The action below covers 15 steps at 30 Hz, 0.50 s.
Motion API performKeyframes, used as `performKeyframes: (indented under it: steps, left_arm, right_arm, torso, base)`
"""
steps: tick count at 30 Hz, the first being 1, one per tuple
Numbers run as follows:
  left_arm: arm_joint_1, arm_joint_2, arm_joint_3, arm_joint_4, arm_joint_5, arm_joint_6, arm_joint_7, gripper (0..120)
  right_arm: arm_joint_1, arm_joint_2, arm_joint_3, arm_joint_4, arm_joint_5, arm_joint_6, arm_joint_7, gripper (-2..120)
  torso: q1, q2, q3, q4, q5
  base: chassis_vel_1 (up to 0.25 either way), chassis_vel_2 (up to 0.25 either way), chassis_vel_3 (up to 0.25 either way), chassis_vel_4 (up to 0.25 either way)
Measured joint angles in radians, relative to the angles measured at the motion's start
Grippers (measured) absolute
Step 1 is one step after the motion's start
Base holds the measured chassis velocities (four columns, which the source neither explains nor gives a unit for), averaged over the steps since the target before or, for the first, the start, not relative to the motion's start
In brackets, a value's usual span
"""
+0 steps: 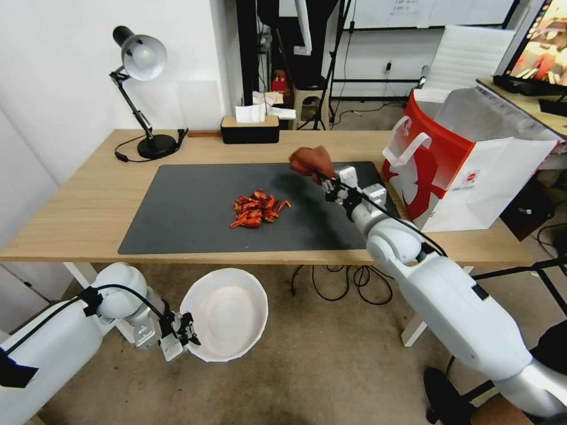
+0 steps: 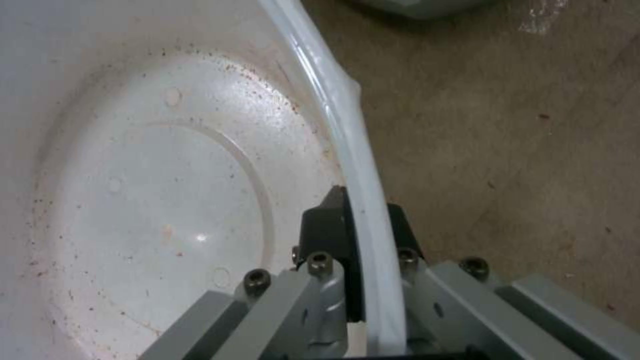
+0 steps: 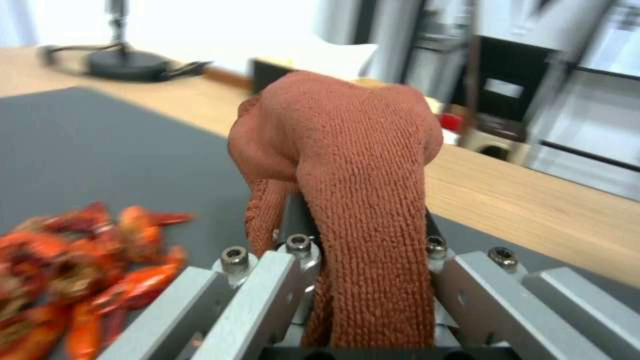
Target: Sweep shrimp from table into container with towel, then put container into takeout bag.
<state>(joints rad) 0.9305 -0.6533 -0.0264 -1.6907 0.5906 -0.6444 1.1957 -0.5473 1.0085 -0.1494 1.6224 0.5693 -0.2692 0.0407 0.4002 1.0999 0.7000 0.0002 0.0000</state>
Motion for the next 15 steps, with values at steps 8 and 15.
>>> performKeyframes:
  steps: [8, 15]
  left_arm:
    - [-0.009, -0.003, -0.004, 0.008, -0.012, -0.003, -0.013, 0]
    - [-0.021, -0.010, -0.012, 0.026, -0.026, -0.003, -0.019, 0]
  right_arm:
    - [0.158, -0.059, -0.147, -0.113, -0.013, -0.039, -0.167, 9]
    - [0.212, -0.067, -0.185, -0.183, -0.022, -0.036, -0.240, 9]
  torso:
    - [0.000, 0.000, 0.000, -0.0004, 0.0001]
    - [0.000, 0.000, 0.000, -0.0002, 0.0001]
  base:
    - [0.000, 0.000, 0.000, 0.000]
    - [0.000, 0.000, 0.000, 0.000]
